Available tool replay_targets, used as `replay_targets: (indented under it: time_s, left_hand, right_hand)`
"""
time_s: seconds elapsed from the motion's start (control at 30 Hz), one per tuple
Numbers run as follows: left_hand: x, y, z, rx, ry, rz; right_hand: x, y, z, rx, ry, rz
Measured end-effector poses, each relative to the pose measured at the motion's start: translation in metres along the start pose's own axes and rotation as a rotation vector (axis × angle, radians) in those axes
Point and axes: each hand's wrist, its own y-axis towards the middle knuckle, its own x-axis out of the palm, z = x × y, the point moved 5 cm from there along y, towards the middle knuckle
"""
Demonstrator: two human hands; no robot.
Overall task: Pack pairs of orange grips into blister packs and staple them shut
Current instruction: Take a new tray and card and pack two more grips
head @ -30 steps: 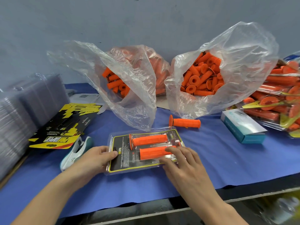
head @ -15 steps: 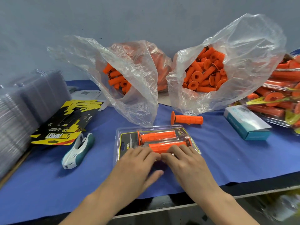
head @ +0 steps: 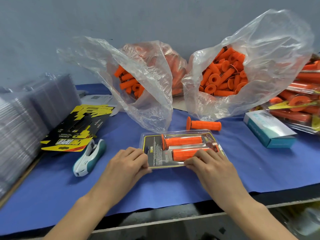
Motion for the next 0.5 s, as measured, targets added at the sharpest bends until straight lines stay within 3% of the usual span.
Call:
replay_targets:
  time_s: [0.33,0.43,0.5]
  left_hand:
    - [-0.004,-0.014,-0.026,-0.185,-0.111,-0.116]
    - [-0.025,-0.029,-0.071,-0.500,0.017,0.023]
    - [-0.032,-0.044,-0.098,-0.770,0.139,0.018]
  right_hand:
    - [0.016,0.023,-0.036,-0.109,0.053,-0.086]
    - [0.014,0.025,-0.036,-0.099,0.043,-0.080]
    - [0.013,0.025,-0.038,-0.112,0.013,-0.072]
